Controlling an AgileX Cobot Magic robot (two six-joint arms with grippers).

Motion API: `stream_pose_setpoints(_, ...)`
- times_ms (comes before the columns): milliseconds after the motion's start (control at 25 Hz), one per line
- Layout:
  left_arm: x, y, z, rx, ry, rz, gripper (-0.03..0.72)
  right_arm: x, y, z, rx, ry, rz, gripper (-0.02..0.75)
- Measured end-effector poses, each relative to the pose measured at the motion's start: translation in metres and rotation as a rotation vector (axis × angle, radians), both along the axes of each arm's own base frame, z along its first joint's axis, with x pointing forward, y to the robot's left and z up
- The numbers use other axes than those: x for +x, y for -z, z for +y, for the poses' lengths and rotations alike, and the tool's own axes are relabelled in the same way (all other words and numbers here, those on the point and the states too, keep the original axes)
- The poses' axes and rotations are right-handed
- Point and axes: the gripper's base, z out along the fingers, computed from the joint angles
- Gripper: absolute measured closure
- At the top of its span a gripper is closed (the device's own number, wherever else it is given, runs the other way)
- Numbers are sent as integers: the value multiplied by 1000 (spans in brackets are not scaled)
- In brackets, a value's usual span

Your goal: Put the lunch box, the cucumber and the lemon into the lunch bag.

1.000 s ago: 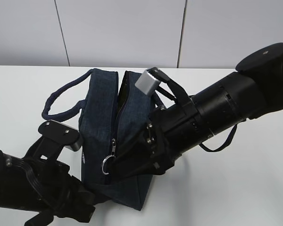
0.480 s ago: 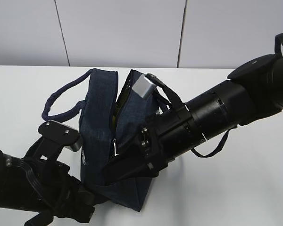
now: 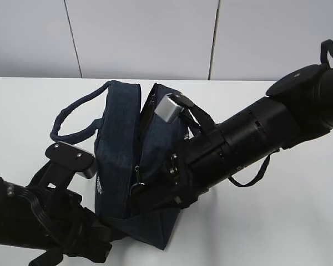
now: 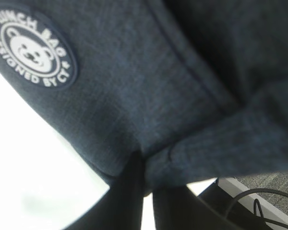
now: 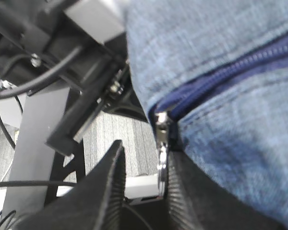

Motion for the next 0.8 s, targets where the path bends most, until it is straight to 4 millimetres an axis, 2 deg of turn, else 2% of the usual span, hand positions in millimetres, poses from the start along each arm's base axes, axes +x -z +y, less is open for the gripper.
stream_pose_setpoints(160,0,0,0,0,0,0,697,0,2,-1,-23,8,15,538)
stream_pose_setpoints(360,0,0,0,0,0,0,697,1,3,-2,-42,28,15,728)
stream_pose_setpoints(640,0,0,0,0,0,0,697,-2,2,-2,-43,30,88,738)
stream_pose_setpoints(800,0,0,0,0,0,0,697,-8,-12,-4,-31,17,103,738)
